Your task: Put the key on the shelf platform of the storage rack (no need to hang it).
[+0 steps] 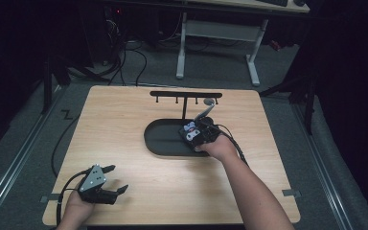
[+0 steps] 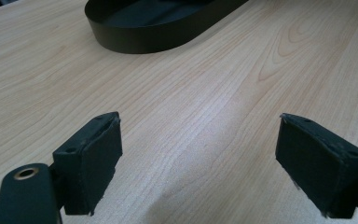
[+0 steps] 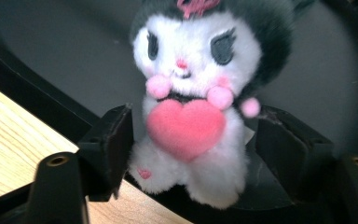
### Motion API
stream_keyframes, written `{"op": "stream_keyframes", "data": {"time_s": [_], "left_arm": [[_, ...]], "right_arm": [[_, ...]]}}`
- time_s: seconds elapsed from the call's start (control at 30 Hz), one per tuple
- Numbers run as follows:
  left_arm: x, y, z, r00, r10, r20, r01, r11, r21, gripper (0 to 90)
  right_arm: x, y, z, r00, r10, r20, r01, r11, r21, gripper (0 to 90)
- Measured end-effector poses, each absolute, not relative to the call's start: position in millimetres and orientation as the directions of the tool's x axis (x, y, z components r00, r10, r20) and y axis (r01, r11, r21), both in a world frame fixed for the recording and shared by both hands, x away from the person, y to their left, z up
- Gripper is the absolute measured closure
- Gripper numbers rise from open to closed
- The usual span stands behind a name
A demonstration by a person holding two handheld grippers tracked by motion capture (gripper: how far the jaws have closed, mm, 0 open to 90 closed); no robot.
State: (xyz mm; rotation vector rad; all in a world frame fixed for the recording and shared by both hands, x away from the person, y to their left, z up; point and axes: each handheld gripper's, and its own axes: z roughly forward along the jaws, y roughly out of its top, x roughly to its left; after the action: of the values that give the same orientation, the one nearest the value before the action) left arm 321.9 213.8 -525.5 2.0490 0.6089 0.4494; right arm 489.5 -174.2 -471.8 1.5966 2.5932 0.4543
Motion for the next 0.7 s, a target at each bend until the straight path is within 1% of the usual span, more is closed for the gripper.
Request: {"op": "stream_keyframes", "data": {"time_s": [0.27,0.47,0.5,0.7], "left_arm": [[321.0,212.3,-525.5,0.815,0.575,0.077,0.243,-0.459,0.855,15.1],[322.0,210.2,-525.0,0.817,0.570,0.082,0.239,-0.466,0.852,15.2],[322.4,209.8,-524.8,0.818,0.569,0.081,0.241,-0.467,0.851,15.2],[323.6,207.8,-525.8,0.821,0.565,0.082,0.240,-0.473,0.848,15.2]], "right_arm": [[480.0,-178.3,-455.2,-0.472,0.879,0.070,0.840,0.425,0.337,24.3],[473.8,-179.3,-449.4,-0.494,0.868,0.049,0.822,0.447,0.353,23.0],[470.7,-179.0,-447.5,-0.515,0.857,0.031,0.801,0.468,0.374,21.4],[458.5,-176.9,-443.5,-0.523,0.852,0.025,0.786,0.470,0.401,17.1]]}}
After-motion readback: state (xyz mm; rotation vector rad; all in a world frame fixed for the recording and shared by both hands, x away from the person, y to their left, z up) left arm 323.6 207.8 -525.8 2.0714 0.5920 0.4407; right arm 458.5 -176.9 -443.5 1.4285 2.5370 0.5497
